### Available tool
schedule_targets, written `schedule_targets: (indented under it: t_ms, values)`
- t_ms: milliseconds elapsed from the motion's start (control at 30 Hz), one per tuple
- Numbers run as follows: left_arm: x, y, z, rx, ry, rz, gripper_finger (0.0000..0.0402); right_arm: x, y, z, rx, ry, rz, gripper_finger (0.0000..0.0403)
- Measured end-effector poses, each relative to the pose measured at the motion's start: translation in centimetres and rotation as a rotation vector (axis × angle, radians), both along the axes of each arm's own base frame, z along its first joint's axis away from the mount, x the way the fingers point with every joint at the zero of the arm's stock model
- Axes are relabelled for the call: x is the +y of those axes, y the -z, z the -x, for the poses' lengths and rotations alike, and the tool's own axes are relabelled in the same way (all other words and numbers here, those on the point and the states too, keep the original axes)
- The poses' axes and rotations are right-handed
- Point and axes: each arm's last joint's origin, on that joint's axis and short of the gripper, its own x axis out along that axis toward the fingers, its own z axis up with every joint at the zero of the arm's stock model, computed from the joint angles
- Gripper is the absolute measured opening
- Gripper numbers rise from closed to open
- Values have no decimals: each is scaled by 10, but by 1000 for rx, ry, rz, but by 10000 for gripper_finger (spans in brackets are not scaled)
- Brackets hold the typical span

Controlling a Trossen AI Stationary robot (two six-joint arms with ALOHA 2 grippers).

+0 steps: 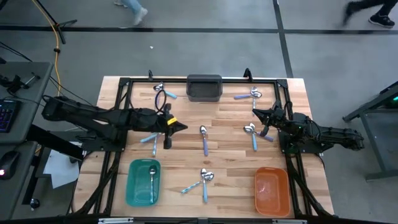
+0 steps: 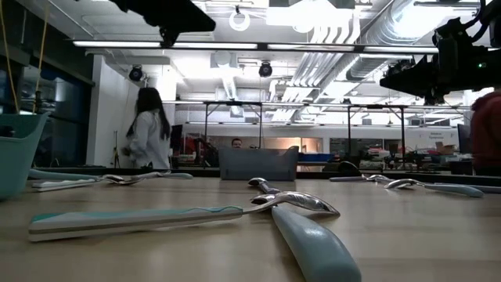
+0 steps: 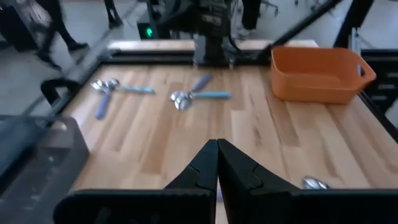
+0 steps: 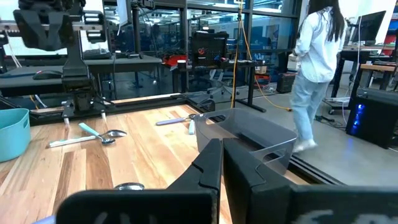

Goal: Sort silverware by color (type)
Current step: Put the purple spoon into the orange bin

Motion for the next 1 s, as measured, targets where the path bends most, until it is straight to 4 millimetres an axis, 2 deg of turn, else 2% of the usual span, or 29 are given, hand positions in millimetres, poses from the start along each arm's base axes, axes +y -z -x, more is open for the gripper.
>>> schedule_targets:
  t_ms: [167,367,633,800,1000]
  values:
    - [8,6,-14,-24,73,6,0,0,0,0,0,-1,0,0]
    - [21,29,-42,-31,227,17,0,0,0,0,0,0,0,0]
    - [39,60,-77,-166,339,47,0,0,0,0,0,0,0,0]
    - [43,73,-87,-196,325,71,0,0,0,0,0,0,0,0]
    - [42,77,-88,-185,330,73,0,0,0,0,-1,0,0,0]
